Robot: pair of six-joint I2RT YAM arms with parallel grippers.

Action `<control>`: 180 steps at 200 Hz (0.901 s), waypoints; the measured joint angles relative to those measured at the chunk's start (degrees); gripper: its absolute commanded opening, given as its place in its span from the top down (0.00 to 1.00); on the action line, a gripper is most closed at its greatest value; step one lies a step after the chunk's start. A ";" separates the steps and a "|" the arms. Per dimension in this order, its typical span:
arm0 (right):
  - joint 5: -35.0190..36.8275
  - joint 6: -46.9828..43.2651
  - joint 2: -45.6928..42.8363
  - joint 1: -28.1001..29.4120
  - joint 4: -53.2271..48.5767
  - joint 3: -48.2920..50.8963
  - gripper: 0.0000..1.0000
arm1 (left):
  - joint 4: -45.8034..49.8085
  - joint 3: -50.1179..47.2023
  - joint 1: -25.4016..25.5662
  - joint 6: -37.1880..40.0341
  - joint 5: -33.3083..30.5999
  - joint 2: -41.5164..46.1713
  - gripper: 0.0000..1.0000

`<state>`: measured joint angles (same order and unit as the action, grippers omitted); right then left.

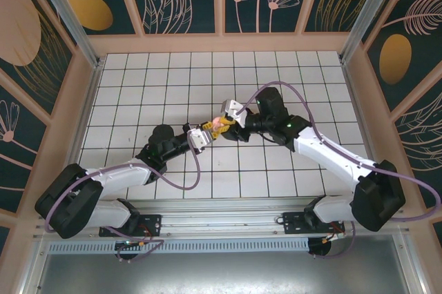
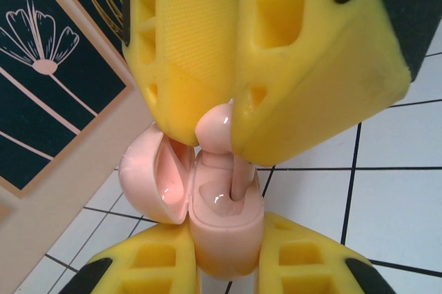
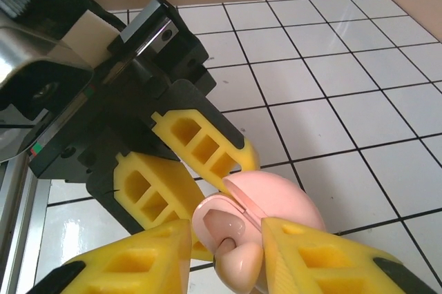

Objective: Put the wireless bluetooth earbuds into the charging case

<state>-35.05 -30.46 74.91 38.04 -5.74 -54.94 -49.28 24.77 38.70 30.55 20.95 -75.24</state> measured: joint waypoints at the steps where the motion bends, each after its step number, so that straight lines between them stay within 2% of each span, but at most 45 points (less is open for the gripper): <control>1: -0.02 0.02 -0.04 0.00 0.07 0.02 0.65 | -0.04 0.00 0.00 0.00 0.02 0.00 0.86; 180: -2.49 12.07 -6.62 -1.01 15.41 6.54 0.61 | -3.63 0.20 1.05 -2.16 3.10 -0.02 0.86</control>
<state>-37.54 -18.39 68.29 37.04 9.67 -48.40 -52.90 24.97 39.75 28.38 24.05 -75.26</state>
